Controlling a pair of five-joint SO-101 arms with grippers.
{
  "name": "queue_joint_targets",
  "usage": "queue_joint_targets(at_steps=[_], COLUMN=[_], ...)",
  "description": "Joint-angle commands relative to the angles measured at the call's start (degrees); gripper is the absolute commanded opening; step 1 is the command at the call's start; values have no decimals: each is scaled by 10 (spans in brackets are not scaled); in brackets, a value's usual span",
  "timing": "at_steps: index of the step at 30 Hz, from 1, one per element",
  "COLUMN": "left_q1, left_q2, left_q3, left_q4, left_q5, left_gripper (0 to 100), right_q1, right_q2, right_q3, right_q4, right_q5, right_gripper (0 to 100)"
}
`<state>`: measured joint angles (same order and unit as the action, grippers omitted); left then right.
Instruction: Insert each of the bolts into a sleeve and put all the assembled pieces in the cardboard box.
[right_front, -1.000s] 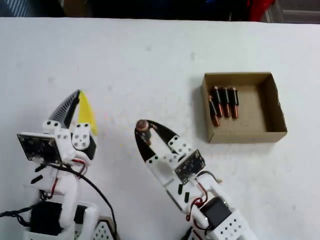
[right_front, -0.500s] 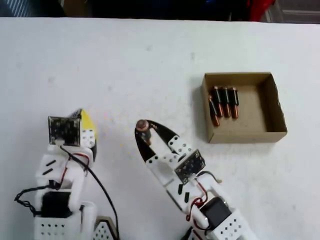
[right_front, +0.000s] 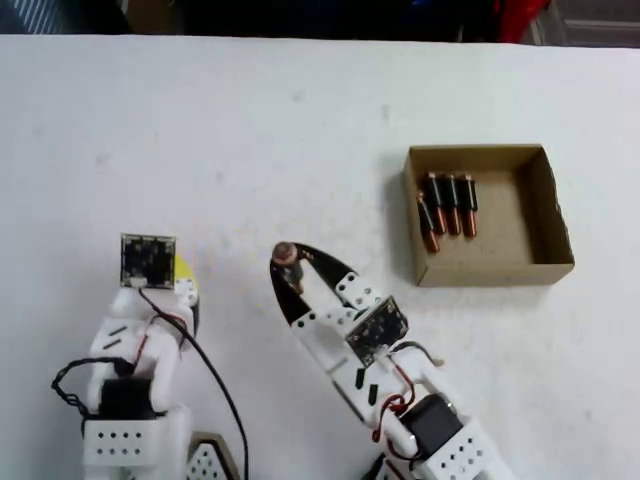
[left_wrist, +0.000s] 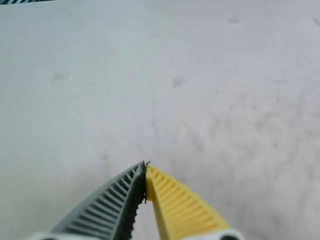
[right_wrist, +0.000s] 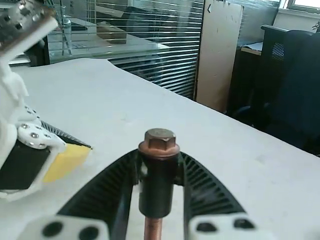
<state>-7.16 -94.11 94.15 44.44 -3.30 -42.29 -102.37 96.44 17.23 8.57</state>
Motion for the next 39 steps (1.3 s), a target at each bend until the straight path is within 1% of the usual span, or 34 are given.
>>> queue_joint_targets(at_steps=[1, 5, 10, 13, 17, 19, 27, 29, 31, 36, 39], left_q1=[-1, -1, -1, 0, 0, 0, 0, 0, 18, 58, 77], left_q2=[-7, -6, -6, -6, -6, -6, -6, -6, -6, -6, -6], left_q3=[12, 32, 18, 18, 19, 20, 23, 19, 13, 13, 13], left_q4=[2, 8, 90, 126, 178, 194, 203, 228, 256, 253, 253], left_q5=[-4, -4, -5, -6, -44, -47, -46, -46, -45, -45, -45], left_gripper=[23, 23, 23, 23, 23, 23, 23, 23, 23, 23, 23], right_q1=[3, 3, 3, 2, 2, 2, 3, 3, 4, 5, 28], right_q2=[-7, -7, -7, -7, -7, -7, -7, -7, -7, -8, -7], right_q3=[4, 4, 4, 4, 4, 4, 3, 1, 1, -3, -33], right_q4=[-1, -1, -1, -1, -1, 0, 29, 34, 35, 36, 83], right_q5=[-2, -2, -2, -2, -2, -3, -2, -2, -1, -1, -1], right_gripper=[31, 31, 31, 31, 31, 31, 30, 30, 29, 16, 16])
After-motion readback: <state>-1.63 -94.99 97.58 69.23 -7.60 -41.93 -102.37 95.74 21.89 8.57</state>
